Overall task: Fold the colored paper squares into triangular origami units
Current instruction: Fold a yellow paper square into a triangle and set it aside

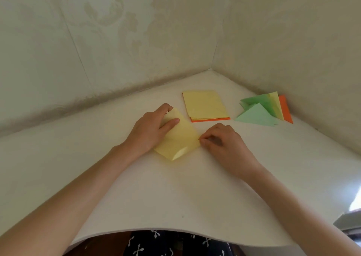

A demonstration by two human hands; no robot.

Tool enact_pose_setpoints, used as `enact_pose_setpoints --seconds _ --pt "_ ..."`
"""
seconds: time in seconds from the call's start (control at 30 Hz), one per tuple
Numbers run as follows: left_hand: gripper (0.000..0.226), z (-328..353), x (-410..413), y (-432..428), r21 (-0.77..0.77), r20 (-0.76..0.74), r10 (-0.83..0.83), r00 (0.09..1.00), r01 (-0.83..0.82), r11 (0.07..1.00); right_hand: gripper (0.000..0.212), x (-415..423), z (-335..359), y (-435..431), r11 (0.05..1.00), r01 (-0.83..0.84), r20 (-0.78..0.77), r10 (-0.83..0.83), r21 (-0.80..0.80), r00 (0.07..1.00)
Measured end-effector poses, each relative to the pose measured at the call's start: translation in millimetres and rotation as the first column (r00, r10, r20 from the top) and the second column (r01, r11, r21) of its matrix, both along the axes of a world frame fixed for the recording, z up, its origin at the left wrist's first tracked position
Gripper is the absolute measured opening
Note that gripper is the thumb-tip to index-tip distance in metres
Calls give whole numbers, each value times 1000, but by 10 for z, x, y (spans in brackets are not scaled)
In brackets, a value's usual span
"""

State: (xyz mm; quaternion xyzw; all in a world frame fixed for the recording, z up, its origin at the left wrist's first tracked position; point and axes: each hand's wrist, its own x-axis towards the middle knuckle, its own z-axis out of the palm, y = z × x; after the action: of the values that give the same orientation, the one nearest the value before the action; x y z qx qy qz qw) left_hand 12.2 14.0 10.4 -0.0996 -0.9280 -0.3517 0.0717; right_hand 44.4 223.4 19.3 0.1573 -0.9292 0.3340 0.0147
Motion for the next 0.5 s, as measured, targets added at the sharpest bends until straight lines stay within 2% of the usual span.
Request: enact_pose_setpoints --seconds 0.1,0.23,0.3,0.33,0.4,0.47,0.5 --pt "35 -8 41 -18 -26 -21 -27 999 26 999 9 -37 26 -73 999 39 66 -39 7 997" --pt "43 -1 97 -12 -115 -35 -47 998 43 992 7 -41 40 -134 991 88 17 -90 99 996" --pt "52 24 138 -12 -197 -173 -66 983 31 980 8 -30 33 -143 989 97 -18 -96 114 995" --pt "52 57 183 -9 -268 -297 -95 950 13 963 8 -23 27 -144 988 100 -29 -98 114 995" --pt "40 158 351 38 -335 -526 -209 825 26 942 8 -13 4 -141 987 104 -47 -99 120 994" --pt "19 200 556 91 -413 -547 -391 740 168 895 9 -8 -29 -134 986 103 -76 -93 130 993" --pt "20 191 641 117 -438 -485 -442 754 228 869 10 -8 -38 -134 986 102 -91 -90 132 992"
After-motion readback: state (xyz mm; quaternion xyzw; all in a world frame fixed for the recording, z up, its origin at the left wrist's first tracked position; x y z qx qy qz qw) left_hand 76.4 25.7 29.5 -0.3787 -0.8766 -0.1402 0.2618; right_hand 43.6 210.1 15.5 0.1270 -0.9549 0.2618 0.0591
